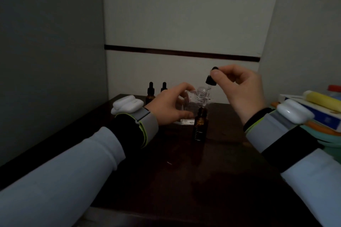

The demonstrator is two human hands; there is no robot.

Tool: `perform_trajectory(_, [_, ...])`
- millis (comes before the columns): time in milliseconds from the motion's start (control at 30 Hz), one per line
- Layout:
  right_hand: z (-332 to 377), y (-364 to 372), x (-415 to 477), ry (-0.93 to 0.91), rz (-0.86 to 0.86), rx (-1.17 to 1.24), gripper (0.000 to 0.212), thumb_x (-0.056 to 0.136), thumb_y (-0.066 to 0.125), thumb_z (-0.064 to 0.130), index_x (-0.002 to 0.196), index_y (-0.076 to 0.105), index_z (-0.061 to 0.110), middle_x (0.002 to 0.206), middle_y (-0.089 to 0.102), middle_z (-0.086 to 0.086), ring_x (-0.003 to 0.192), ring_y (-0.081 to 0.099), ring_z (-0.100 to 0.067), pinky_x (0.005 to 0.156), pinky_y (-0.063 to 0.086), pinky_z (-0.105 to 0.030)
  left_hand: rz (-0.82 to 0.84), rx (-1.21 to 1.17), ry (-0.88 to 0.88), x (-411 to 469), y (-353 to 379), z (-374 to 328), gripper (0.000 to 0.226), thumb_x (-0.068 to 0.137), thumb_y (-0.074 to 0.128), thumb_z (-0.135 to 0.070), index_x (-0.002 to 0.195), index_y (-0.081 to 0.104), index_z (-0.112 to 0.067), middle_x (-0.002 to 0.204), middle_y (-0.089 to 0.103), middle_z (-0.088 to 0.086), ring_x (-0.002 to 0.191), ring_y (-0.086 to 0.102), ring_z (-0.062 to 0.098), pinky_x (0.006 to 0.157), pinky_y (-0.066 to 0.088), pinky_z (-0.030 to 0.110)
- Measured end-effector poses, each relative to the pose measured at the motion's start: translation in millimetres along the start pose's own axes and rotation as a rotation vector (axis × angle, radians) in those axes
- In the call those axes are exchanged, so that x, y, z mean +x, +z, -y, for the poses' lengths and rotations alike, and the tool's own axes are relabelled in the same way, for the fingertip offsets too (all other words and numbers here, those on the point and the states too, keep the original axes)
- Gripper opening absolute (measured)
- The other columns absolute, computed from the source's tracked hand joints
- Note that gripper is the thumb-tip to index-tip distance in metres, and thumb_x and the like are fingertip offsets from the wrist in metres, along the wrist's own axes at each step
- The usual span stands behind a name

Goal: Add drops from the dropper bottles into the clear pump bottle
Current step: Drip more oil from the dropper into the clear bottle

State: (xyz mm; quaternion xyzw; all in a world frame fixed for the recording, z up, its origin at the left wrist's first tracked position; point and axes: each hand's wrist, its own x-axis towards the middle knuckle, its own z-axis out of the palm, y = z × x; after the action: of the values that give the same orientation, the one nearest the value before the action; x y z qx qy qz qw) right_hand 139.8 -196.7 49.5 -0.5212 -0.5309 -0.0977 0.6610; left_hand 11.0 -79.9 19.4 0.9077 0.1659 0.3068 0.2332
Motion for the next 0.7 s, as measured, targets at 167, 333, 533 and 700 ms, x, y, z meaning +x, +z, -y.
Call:
perform_trajectory(167, [-0.5,0.6,-0.9,-0.003,0.022,-0.003,0.019,0.083,0.069,0.017,0.068,0.062,0.028,0.063,0.053,0.011,0.057,0.046,0.006,0.059,0.037,-0.007,0.005,-0.003,0.000,0.7,0.3,-0.1,0.057,0.077,0.076,-0.020,0.124,0.044,-0.028,0.119,0.054,-0.001,0.102,0.059,0.015,0.088,0.053,0.040])
perform_trajectory(333, [-3.1,0.6,-0.8,0.002,0.038,0.005,0.020,0.082,0.070,0.017,0.068,0.062,0.028,0.066,0.059,0.007,0.063,0.050,0.001,0.062,0.041,-0.012,-0.004,-0.003,0.005,0.6,0.6,0.8,0.057,0.076,0.077,-0.020,0.123,0.045,-0.027,0.118,0.055,0.000,0.101,0.061,0.017,0.089,0.052,0.043])
perform_trajectory(533, [-4.9,1.8,-1.7,0.013,0.093,-0.007,0.018,0.082,0.069,0.015,0.068,0.063,0.025,0.066,0.058,0.005,0.065,0.049,-0.002,0.062,0.041,-0.013,-0.004,0.000,0.005,1.6,0.8,1.6,0.056,0.076,0.077,-0.020,0.121,0.045,-0.028,0.115,0.057,0.000,0.101,0.060,0.016,0.088,0.052,0.043])
perform_trajectory(700, [-3.3,0.8,-2.0,0.002,0.133,-0.008,0.014,0.083,0.069,0.018,0.072,0.064,0.025,0.067,0.057,0.007,0.064,0.047,-0.001,0.061,0.039,-0.009,-0.004,-0.005,0.006,1.6,0.7,1.7,0.055,0.077,0.076,-0.020,0.122,0.045,-0.028,0.114,0.057,0.000,0.101,0.060,0.018,0.088,0.052,0.043])
